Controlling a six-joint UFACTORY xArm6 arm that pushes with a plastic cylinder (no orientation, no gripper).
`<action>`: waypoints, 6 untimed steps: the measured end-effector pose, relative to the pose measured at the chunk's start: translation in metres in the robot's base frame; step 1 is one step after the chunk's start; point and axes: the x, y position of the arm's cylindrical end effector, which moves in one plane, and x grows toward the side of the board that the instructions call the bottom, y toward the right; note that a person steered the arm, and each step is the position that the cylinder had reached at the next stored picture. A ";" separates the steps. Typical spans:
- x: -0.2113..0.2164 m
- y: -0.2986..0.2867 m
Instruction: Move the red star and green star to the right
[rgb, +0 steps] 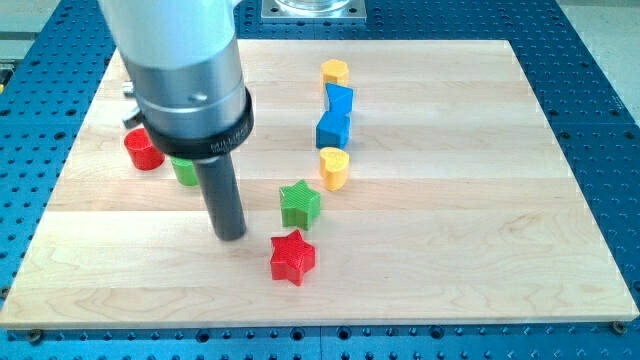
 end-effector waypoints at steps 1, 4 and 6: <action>-0.014 0.037; 0.020 0.030; 0.061 0.015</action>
